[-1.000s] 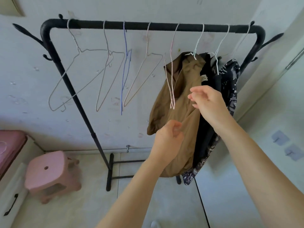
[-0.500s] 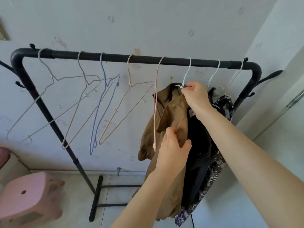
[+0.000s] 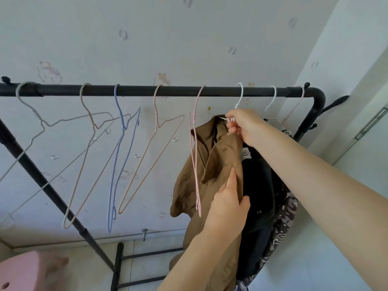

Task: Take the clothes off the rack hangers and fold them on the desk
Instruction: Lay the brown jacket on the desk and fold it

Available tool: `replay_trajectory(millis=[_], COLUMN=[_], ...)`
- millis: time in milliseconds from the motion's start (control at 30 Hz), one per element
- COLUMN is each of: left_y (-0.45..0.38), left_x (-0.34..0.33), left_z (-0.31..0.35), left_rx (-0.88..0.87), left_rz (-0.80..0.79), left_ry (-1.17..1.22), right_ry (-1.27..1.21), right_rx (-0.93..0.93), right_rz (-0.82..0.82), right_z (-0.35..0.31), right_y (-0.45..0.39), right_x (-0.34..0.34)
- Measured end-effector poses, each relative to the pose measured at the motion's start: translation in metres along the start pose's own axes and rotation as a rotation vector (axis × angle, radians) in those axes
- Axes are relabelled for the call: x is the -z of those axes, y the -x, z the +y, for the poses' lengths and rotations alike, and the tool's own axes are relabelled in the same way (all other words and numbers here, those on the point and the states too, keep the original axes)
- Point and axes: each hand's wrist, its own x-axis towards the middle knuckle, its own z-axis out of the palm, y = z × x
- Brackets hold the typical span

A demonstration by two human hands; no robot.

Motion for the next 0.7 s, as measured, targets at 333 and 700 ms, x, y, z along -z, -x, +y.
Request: replay_trajectory(millis=[333, 700], left_y=[0.022, 0.064], left_x=[-0.012, -0.046], left_z=[0.009, 0.038], left_rx=[-0.099, -0.094], left_rz=[-0.026, 0.064], left_ry=[-0.005, 0.008], right_ry=[-0.054, -0.038], right_rx=[0.032, 0.158], right_rz=[-0.008, -0.098], right_z=[0.002, -0.003], right_y=[0.025, 0.077], right_x=[0.030, 0.071])
